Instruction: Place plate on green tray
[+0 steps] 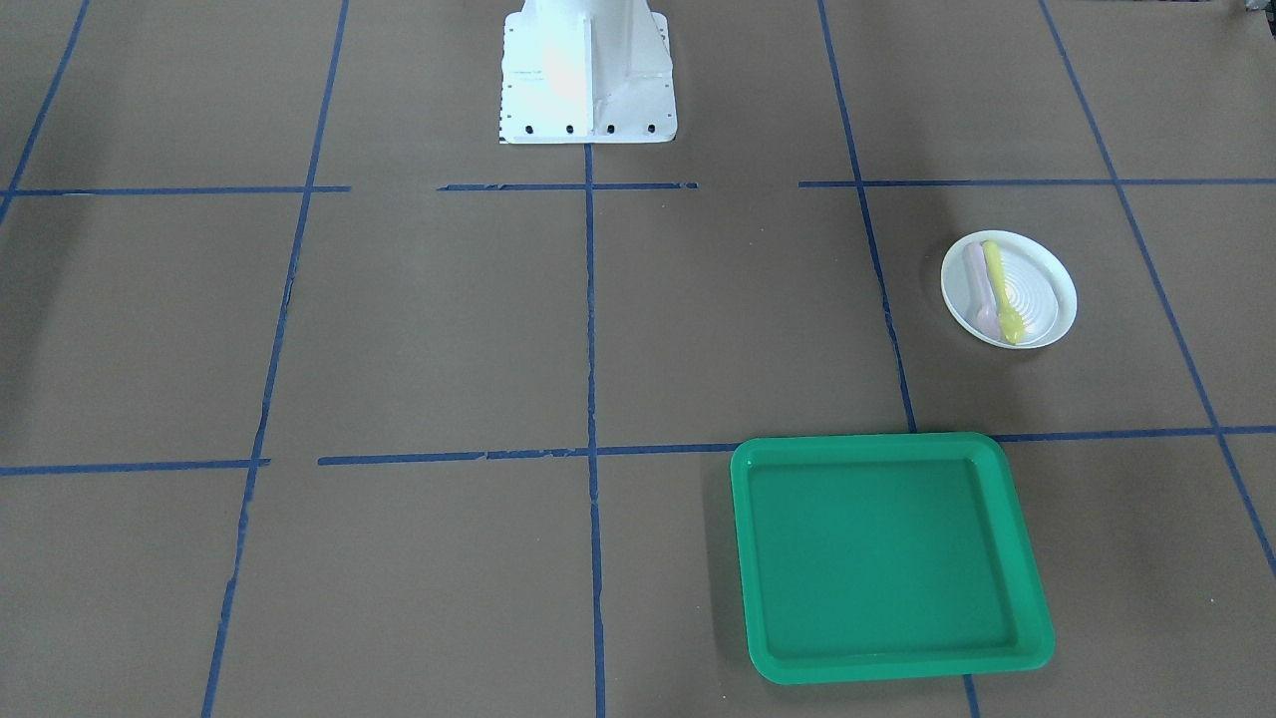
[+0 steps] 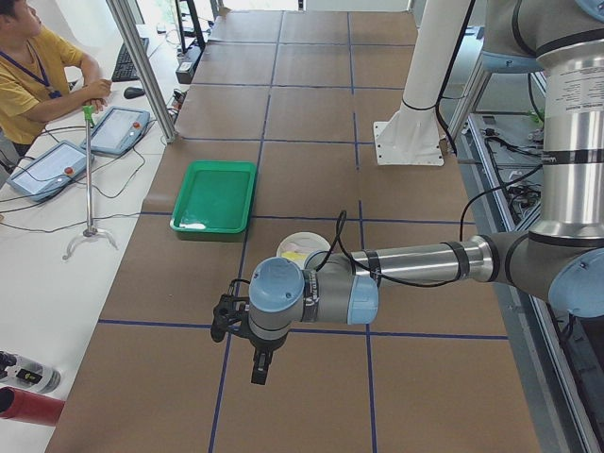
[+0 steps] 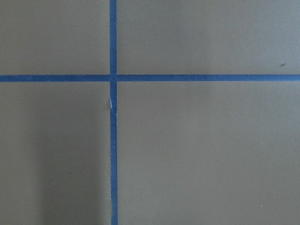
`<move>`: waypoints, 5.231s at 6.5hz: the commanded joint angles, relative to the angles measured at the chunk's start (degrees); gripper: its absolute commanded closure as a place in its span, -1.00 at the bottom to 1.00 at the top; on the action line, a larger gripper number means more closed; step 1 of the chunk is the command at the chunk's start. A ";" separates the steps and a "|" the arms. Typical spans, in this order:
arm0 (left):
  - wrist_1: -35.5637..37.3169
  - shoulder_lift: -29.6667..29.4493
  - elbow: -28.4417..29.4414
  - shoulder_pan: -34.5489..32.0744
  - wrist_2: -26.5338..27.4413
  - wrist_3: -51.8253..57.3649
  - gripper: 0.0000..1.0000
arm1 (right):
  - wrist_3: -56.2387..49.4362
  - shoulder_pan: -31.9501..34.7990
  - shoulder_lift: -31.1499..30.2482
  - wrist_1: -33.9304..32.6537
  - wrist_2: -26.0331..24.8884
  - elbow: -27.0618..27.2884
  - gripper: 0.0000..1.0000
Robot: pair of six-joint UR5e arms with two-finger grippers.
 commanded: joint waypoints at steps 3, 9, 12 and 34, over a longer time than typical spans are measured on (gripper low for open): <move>0.05 -1.06 -0.87 0.05 0.27 -0.27 -1.00 | 0.00 0.00 0.00 0.00 0.00 -0.07 -1.00; -4.71 -2.19 1.77 0.93 9.41 1.31 -1.00 | 0.00 0.00 0.00 0.00 0.00 0.02 -1.00; -3.80 -1.94 2.29 6.59 -2.49 -2.82 -1.00 | 0.00 0.00 0.00 0.00 0.00 0.02 -1.00; -13.04 -0.71 -2.72 44.08 4.75 -41.58 -0.02 | 0.00 0.00 0.00 0.00 0.00 0.02 -1.00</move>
